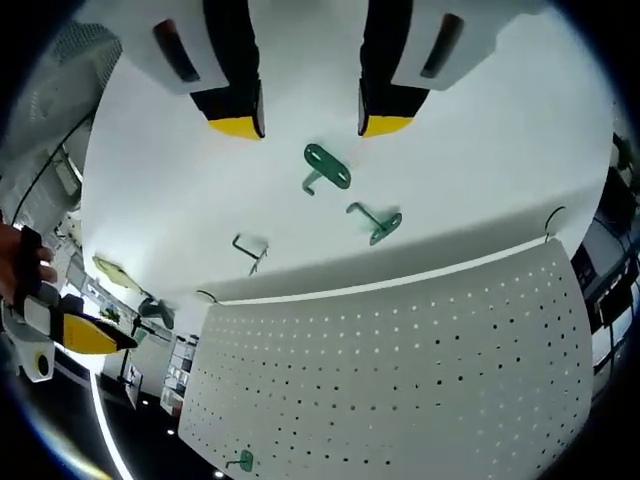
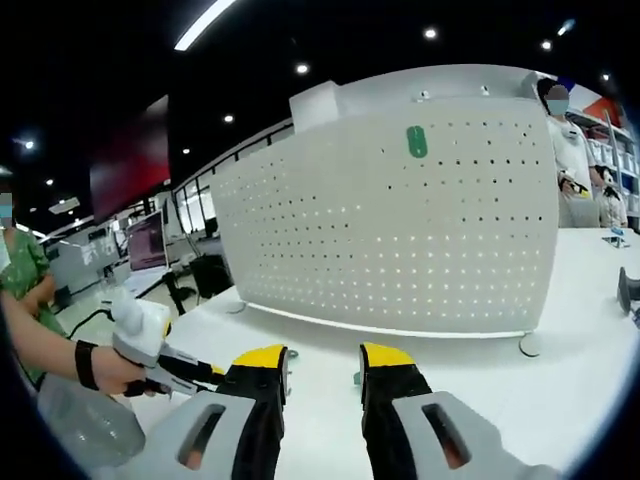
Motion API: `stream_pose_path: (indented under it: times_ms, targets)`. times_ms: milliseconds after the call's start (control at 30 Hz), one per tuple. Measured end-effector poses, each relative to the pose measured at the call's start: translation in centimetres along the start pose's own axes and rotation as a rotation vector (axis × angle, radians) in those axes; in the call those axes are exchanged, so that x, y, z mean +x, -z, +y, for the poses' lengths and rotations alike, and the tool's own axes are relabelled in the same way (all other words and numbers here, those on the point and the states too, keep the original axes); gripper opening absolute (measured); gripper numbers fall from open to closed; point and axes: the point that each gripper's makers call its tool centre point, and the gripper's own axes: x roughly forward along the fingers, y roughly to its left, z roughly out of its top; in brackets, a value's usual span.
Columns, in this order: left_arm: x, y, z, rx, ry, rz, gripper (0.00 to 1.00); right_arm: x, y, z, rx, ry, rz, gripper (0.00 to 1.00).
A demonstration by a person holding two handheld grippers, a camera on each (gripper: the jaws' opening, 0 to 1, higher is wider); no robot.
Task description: Insert the hook assembly into the mounting plate slot until the hook locks in place.
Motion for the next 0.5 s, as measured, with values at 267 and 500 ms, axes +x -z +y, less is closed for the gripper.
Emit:
stream_pose_path:
  times_ms: [267, 500]
  targets:
    - [1.0, 0.0, 0.3, -0.034, -0.004, 0.015, 0.34, -0.2, 0.3, -0.3, 0.015, 0.010, 0.004, 0.28]
    - [1.8, 0.0, 0.2, -0.056, -0.007, 0.031, 0.32, -0.5, 0.5, -0.5, 0.021, 0.015, 0.005, 0.28]
